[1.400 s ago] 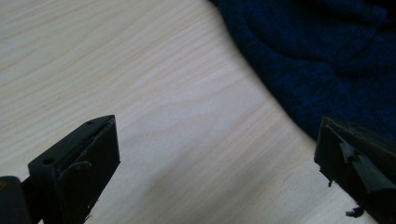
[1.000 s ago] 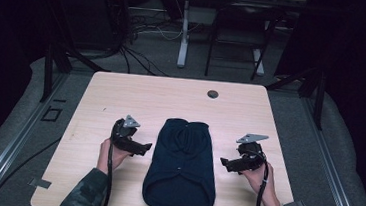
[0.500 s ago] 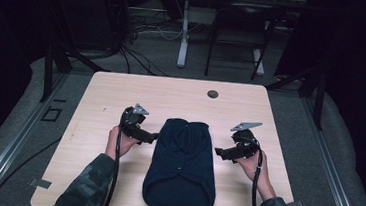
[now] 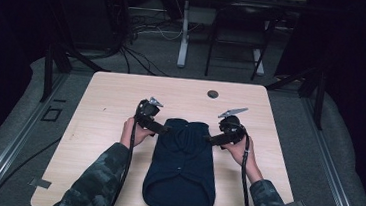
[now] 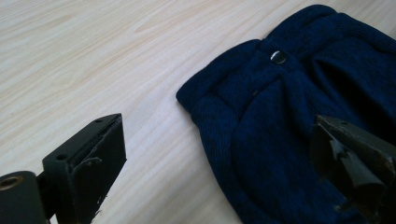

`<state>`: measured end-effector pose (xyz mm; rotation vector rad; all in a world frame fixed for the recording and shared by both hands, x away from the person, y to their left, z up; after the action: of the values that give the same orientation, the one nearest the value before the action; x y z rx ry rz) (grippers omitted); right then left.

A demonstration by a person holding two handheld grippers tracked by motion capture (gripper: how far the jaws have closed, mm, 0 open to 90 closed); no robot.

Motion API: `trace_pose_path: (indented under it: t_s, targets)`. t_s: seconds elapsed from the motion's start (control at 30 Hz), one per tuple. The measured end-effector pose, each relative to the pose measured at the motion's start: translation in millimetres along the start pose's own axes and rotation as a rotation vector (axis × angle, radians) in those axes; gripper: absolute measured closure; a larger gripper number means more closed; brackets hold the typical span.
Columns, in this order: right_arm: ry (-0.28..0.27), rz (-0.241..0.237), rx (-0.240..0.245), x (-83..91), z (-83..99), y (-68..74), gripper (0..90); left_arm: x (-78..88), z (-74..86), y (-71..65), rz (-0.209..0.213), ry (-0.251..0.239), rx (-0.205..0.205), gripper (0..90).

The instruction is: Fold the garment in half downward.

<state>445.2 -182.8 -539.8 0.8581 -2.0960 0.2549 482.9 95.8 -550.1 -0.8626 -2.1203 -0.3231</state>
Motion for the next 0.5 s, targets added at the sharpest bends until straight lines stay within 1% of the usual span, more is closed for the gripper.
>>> trace_pose_path:
  t_s: [0.03, 0.07, 0.1, 0.13, 0.17, 0.2, 0.23, 0.27, 0.3, 0.33, 0.37, 0.4, 0.43, 0.47, 0.5]
  targets:
    - [0.0, 0.001, 0.001, -3.1, -2.5, -0.1, 16.0, -2.9, -1.4, 0.8, -0.002, 0.005, 0.004, 5.6]
    - [0.013, 0.007, -0.002, -8.7, -6.4, -0.1, 17.7, -6.0, -2.5, 2.2, 0.004, 0.015, 0.011, 6.2]
    - [0.013, 0.007, -0.002, -8.7, -6.4, -0.1, 17.7, -7.9, -3.0, 3.5, 0.011, 0.023, 0.013, 6.2]
    - [0.02, 0.009, -0.001, -14.3, -9.0, -0.9, 20.7, -11.4, -3.6, 5.2, 0.013, 0.031, 0.024, 6.8]
    - [0.02, 0.009, -0.001, -14.3, -9.0, -0.9, 20.7, -13.6, -4.0, 6.4, 0.014, 0.036, 0.027, 6.8]
    - [0.019, 0.023, 0.0, -16.5, -9.6, -1.2, 22.2, -15.3, -4.3, 7.7, 0.019, 0.041, 0.03, 7.5]
    - [0.028, 0.043, -0.002, -20.0, -10.0, -2.6, 25.8, -16.9, -4.7, 8.4, 0.023, 0.044, 0.038, 7.9]
    - [0.028, 0.043, -0.002, -20.0, -10.0, -2.6, 25.8, -18.5, -5.1, 9.5, 0.031, 0.048, 0.043, 7.9]
    - [0.034, 0.058, -0.01, -24.3, -9.5, -5.1, 29.1, -20.0, -5.6, 10.7, 0.039, 0.052, 0.049, 8.9]
    - [0.042, 0.057, -0.013, -25.9, -9.2, -7.1, 31.2, -21.8, -6.1, 11.5, 0.044, 0.054, 0.057, 10.0]
    - [0.035, 0.055, -0.03, -28.7, -8.9, -8.1, 33.5, -23.9, -6.5, 11.7, 0.042, 0.058, 0.062, 13.1]
    - [0.038, 0.061, -0.03, -30.1, -8.6, -9.7, 35.7, -25.6, -6.6, 12.1, 0.041, 0.069, 0.057, 15.1]
    - [0.038, 0.061, -0.03, -30.1, -8.6, -9.7, 35.7, -29.3, -6.5, 12.0, 0.039, 0.085, 0.061, 15.1]
    - [0.035, 0.055, -0.054, -35.6, -9.0, -13.5, 37.7, -32.3, -6.3, 11.8, 0.041, 0.091, 0.071, 15.3]
    - [0.035, 0.055, -0.054, -35.6, -9.0, -13.5, 37.7, -34.5, -6.2, 12.1, 0.047, 0.1, 0.072, 15.3]
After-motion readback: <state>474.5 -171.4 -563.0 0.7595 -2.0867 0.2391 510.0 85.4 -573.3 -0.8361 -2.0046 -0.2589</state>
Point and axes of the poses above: each handheld gripper's, and its own axes: x roughly backward along the jaws, z roughly out of its underside, y roughly to its left, the point moved 2 cm from there along -x, roughly forward along the jaws, and after that the axes turned 1 degree about y, right-handed, at the moved point
